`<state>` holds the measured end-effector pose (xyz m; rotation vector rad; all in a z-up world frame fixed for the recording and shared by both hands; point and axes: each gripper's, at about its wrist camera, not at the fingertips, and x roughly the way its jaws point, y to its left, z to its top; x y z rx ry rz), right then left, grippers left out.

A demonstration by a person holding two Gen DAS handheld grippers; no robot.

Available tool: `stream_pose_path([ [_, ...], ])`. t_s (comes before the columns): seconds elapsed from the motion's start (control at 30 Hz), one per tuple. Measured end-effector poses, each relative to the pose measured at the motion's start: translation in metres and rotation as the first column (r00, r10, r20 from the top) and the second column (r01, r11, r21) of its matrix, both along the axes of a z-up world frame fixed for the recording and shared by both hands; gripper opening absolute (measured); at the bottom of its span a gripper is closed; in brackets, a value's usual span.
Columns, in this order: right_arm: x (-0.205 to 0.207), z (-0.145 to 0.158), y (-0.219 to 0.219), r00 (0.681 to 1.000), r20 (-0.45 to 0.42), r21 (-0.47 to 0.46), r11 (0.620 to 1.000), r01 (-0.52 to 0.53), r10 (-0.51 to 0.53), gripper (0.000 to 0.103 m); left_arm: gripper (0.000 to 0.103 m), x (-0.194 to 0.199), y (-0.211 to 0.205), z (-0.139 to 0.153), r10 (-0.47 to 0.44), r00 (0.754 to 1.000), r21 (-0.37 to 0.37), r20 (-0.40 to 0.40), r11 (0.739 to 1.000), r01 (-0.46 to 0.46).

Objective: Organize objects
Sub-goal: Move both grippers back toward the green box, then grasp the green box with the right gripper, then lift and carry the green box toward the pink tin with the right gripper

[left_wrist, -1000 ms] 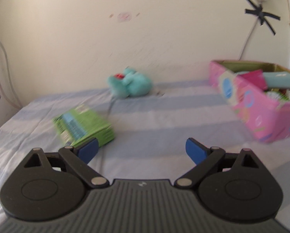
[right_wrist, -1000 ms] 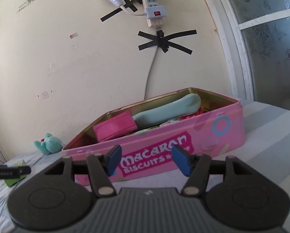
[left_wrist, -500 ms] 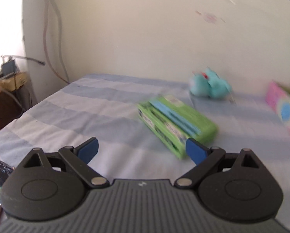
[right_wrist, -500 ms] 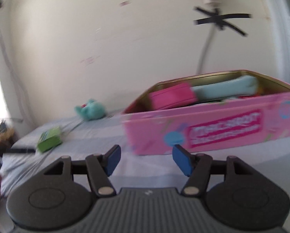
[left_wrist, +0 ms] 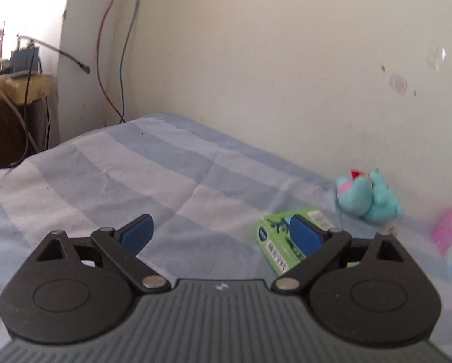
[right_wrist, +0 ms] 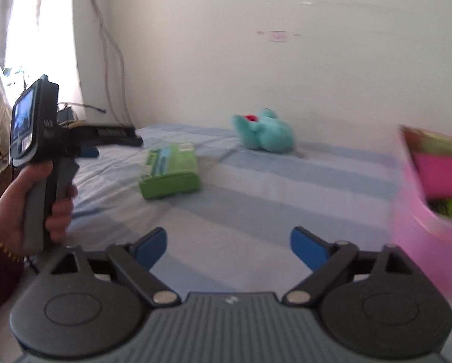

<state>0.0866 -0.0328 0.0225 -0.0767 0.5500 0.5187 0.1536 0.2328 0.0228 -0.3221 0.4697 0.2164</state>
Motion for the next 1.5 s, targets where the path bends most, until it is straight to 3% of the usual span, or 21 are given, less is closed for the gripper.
stream_pose_path([
  [0.1, 0.025, -0.004, 0.032, 0.999, 0.003, -0.027, 0.999, -0.038, 0.038, 0.101, 0.098, -0.007, 0.006, 0.006, 0.008, 1.0, -0.033, 0.023, 0.999, -0.007],
  [0.43, 0.09, -0.017, 0.097, 0.996, -0.047, 0.04, 0.996, -0.076, 0.078, 0.103, 0.098, -0.005, 0.005, 0.008, -0.062, 0.997, -0.094, 0.052, 0.993, 0.066],
  [0.63, 0.122, -0.028, 0.115, 0.982, -0.181, -0.027, 0.998, -0.065, 0.059, 0.103, 0.098, -0.004, 0.006, 0.007, -0.08, 0.995, -0.095, 0.055, 0.992, 0.085],
  [0.7, 0.121, -0.028, 0.113, 0.984, -0.166, -0.023, 0.997, -0.073, 0.068, 0.092, 0.098, -0.003, 0.006, 0.006, -0.077, 0.996, -0.095, 0.049, 0.992, 0.081],
  [0.77, 0.117, -0.028, 0.11, 0.987, -0.144, -0.033, 0.997, -0.073, 0.067, 0.085, 0.098, -0.001, 0.006, 0.004, -0.077, 0.996, -0.091, 0.038, 0.993, 0.08],
  [1.0, 0.087, -0.026, 0.086, 0.978, -0.141, -0.05, 0.985, -0.163, 0.154, 0.085, 0.098, 0.007, 0.001, -0.001, -0.138, 0.99, -0.076, -0.006, 0.988, 0.137],
  [1.13, 0.051, -0.025, 0.052, 0.965, -0.133, -0.056, 0.97, -0.237, 0.228, 0.085, 0.098, 0.013, -0.008, -0.006, -0.228, 0.973, -0.078, -0.038, 0.971, 0.224],
  [1.33, 0.006, -0.022, 0.005, 0.963, -0.121, -0.091, 0.963, -0.253, 0.241, 0.084, 0.098, 0.018, -0.025, -0.015, -0.326, 0.942, -0.058, -0.085, 0.945, 0.322],
  [1.5, -0.019, -0.02, -0.03, 0.963, -0.119, -0.102, 0.962, -0.255, 0.243, 0.084, 0.098, 0.019, -0.03, -0.023, -0.335, 0.935, -0.069, -0.115, 0.942, 0.329],
])
